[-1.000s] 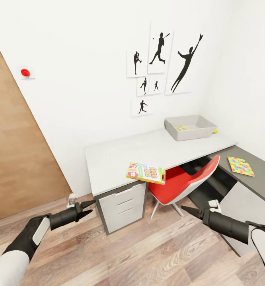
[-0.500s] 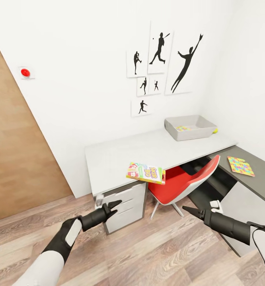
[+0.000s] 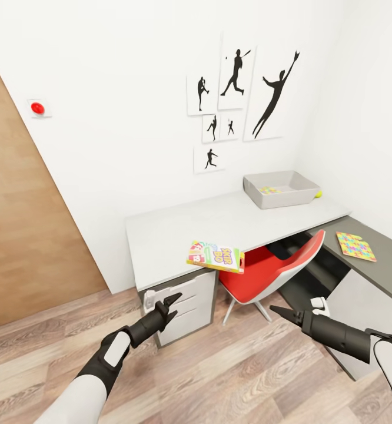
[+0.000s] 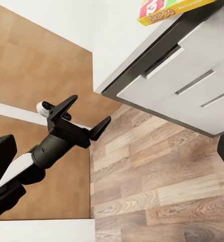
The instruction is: Put all the toys in the child's room - the three board games (two on the bed and one on the table), the two jigsaw puzzles on the table, and the tennis ball on the table - inside the toy box on the table in the child's room.
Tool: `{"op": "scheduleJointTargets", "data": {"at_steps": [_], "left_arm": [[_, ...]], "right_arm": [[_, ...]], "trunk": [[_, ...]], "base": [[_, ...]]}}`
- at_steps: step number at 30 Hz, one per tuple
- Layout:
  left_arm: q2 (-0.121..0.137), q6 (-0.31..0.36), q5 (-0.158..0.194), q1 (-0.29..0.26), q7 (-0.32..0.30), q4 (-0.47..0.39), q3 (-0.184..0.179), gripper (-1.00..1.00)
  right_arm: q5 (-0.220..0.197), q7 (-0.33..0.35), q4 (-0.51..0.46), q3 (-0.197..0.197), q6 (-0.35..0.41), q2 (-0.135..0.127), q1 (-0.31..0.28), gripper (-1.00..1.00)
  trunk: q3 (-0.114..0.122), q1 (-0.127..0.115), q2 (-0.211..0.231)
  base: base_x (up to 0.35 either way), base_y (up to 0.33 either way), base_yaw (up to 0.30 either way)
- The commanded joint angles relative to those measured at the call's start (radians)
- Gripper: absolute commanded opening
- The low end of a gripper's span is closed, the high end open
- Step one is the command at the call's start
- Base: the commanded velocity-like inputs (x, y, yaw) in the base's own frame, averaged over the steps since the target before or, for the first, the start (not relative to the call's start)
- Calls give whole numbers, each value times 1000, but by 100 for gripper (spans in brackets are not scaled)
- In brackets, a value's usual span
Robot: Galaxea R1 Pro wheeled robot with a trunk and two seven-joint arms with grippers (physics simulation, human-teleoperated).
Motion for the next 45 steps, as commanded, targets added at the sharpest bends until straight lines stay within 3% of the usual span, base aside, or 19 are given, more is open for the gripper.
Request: {"op": "scheduleJointTargets", "data": {"at_steps": [1, 21, 41, 45], "left_arm": [[-1, 7, 3, -1, -1, 0, 5, 100], [-2, -2, 12, -1, -10, 0, 10, 100], [-4, -2, 12, -1, -1, 0, 10, 100], [-5, -35, 12, -1, -1, 0, 9, 100]], "right_arm": [[6, 7, 0, -1, 5, 0, -1, 100], [7, 7, 1, -1, 5, 4, 0, 100], [10, 6, 1, 0, 5, 10, 0, 100], [14, 6, 1, 0, 5, 10, 0, 100]], "trunk": [[-1, 0, -2], [7, 0, -2], [7, 0, -2], [10, 0, -2]], "base": [[-32, 0, -69], [-31, -56, -31], [118, -44, 67], [76, -61, 138]]}}
